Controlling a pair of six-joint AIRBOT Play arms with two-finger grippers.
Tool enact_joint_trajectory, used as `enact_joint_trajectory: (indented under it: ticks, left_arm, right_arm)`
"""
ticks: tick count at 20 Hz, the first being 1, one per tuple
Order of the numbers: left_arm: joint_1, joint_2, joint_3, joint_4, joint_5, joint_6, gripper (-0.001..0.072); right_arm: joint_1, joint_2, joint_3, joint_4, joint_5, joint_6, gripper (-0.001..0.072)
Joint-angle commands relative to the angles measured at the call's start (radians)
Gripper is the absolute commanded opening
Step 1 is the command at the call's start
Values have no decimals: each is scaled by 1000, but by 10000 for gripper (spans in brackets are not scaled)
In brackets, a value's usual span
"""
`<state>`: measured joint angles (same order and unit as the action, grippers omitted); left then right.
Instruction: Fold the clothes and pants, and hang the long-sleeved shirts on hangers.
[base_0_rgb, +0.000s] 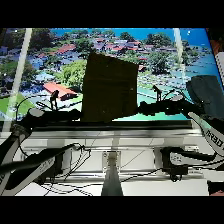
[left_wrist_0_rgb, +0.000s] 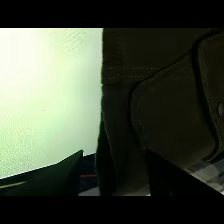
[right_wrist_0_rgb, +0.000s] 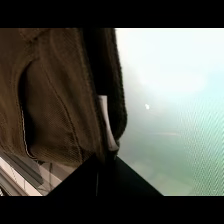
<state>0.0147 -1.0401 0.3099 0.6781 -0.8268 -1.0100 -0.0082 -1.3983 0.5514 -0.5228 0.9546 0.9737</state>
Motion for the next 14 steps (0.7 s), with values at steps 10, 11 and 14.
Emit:
enact_joint_trajectory:
  ticks: [10, 11, 14]
  left_arm:
    - [-53, -225, 146, -14, -147, 16, 26]
    - [-51, -218, 192, -4, -157, 16, 26]
    - [-42, -187, 401, 119, -248, -16, 25]
  right_arm:
    - [1, 2, 87, -11, 122, -106, 36]
    - [1, 2, 122, -15, 158, -109, 35]
    - [19, 39, 248, -52, 222, -108, 34]
